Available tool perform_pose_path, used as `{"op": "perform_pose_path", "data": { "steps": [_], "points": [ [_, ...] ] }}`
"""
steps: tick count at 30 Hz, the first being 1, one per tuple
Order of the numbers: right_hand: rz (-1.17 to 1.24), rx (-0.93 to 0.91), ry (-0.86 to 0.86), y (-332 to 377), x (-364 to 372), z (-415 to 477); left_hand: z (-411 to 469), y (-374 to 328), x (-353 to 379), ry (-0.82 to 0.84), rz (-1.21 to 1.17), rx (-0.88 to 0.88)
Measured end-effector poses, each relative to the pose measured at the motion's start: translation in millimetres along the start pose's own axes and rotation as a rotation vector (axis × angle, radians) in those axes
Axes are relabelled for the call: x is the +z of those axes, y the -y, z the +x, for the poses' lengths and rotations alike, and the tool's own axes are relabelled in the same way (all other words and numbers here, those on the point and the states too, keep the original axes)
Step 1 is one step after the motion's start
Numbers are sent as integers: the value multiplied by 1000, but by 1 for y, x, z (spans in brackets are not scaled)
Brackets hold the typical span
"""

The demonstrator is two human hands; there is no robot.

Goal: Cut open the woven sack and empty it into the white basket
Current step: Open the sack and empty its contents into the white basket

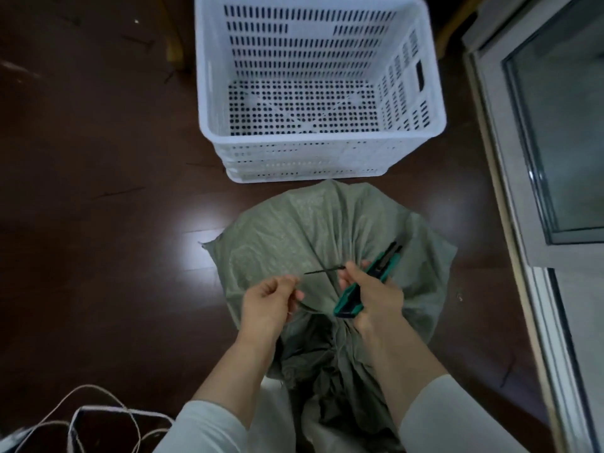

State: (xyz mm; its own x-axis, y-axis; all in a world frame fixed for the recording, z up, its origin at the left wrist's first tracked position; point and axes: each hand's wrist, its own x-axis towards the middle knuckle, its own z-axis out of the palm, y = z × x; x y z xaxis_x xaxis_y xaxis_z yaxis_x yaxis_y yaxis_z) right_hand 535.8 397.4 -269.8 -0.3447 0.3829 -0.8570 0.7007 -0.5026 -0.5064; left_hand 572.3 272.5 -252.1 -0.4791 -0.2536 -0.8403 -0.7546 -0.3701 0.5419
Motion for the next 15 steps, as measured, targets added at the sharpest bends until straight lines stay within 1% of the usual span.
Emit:
{"op": "perform_pose_path", "data": {
  "steps": [4, 9, 12, 15],
  "points": [
    [72, -1, -154, 19, -50, 29, -3, 12, 34, 53, 120, -49],
    [125, 10, -361, 47, -128, 77, 2, 51, 87, 89, 280, -73],
    [120, -8, -484, 63, -182, 113, 8, 81, 116, 44, 367, -68],
    [82, -38, -590, 74, -231, 148, 24, 116, 135, -42, 545, -107]
  ]
}}
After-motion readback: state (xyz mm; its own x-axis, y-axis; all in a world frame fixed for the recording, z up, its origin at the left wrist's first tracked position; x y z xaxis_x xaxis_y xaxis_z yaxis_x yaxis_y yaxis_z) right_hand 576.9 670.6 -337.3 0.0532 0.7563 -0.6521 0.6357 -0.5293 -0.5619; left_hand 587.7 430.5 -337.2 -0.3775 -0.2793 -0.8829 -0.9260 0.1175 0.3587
